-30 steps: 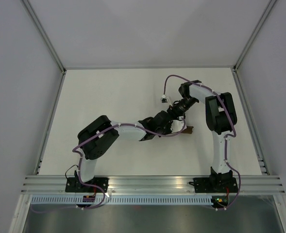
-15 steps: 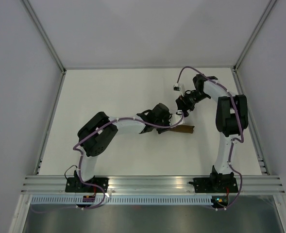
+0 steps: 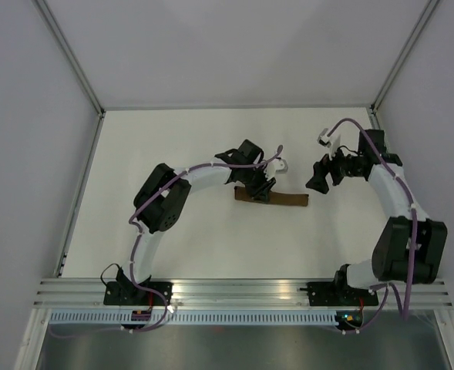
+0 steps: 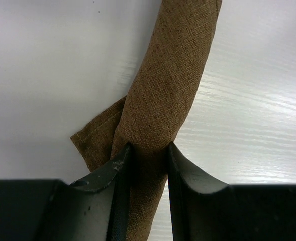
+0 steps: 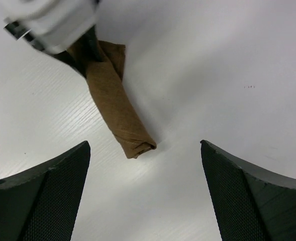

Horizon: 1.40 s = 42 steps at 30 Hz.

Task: Fold the napkin, place the utensils inside, and roll it up
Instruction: Roll the napkin at the center of the board.

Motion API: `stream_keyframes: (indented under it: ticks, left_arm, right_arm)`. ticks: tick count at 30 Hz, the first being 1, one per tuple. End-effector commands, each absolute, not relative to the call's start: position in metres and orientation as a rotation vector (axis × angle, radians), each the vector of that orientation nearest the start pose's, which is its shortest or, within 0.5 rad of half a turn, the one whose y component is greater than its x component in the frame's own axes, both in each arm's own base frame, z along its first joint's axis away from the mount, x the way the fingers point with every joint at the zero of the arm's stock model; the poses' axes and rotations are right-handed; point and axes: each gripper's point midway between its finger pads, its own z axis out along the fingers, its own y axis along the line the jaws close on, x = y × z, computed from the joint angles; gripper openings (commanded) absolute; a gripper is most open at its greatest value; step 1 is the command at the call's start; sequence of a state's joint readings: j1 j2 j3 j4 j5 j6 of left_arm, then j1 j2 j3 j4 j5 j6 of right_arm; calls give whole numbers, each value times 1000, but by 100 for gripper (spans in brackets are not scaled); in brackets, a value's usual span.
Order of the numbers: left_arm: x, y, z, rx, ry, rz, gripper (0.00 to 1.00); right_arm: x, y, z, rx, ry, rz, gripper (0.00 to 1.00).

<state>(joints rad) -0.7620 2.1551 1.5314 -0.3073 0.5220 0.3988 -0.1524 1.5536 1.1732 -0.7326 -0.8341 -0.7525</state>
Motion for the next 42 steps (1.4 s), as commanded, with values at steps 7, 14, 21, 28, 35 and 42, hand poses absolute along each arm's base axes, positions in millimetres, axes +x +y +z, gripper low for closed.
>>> stream_keyframes:
  ticks: [7, 14, 21, 28, 35, 42]
  left_arm:
    - [262, -377, -10, 1502, 2431, -1228, 12]
    - [252, -378, -19, 1487, 2508, -1339, 13]
    - [251, -378, -23, 1465, 2540, -1384, 14]
    - [250, -380, -24, 1446, 2551, -1419, 18]
    - [273, -389, 15, 1349, 2440, -1508, 45]
    - [305, -394, 63, 1224, 2328, -1552, 52]
  right_arm:
    - [311, 124, 147, -1254, 1775, 255, 98]
    - [296, 162, 90, -1484, 1779, 160, 97]
    - [288, 180, 53, -1624, 1799, 99, 96]
    - [285, 190, 32, -1664, 1871, 123, 87]
    - [279, 187, 23, -1659, 1937, 149, 68]
    - [270, 186, 16, -1653, 2004, 190, 50]
